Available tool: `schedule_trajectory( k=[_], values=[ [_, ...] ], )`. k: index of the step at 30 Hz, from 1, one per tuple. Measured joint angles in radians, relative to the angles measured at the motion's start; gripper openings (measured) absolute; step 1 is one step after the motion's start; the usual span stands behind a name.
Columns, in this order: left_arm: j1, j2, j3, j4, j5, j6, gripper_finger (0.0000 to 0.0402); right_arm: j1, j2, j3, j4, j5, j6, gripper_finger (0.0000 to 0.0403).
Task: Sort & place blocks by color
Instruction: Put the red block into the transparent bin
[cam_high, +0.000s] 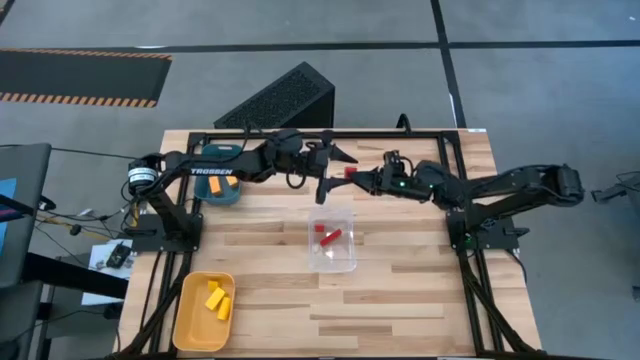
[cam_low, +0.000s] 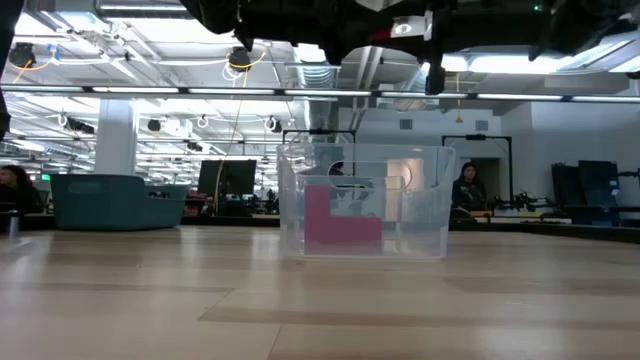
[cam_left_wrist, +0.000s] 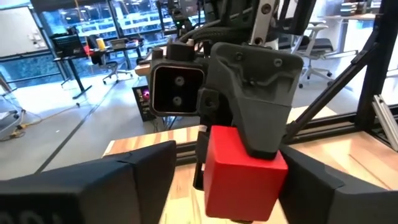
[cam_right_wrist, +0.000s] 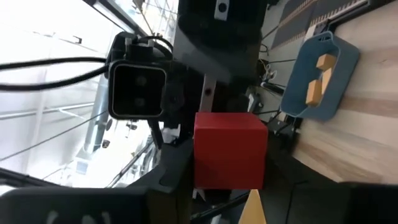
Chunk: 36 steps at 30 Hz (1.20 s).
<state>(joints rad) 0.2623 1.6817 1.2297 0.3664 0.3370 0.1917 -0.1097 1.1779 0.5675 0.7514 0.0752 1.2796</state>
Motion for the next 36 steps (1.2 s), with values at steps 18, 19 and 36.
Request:
schedule_trajectory(
  k=[18,19,36],
  values=[
    [0.058,-0.023,0.0,-0.016,-0.058,-0.198,0.0109,-0.076,-0.007,0.018,0.033,-0.025,-0.125,0.0195],
    [0.062,-0.036,0.001,-0.036,-0.089,-0.23,0.0116,-0.082,-0.017,0.018,0.03,-0.026,-0.153,0.02],
    [-0.17,0.042,-0.067,-0.478,-0.209,-0.378,0.012,-0.27,-0.247,0.019,-0.37,-0.189,-0.399,0.0202]
  ],
)
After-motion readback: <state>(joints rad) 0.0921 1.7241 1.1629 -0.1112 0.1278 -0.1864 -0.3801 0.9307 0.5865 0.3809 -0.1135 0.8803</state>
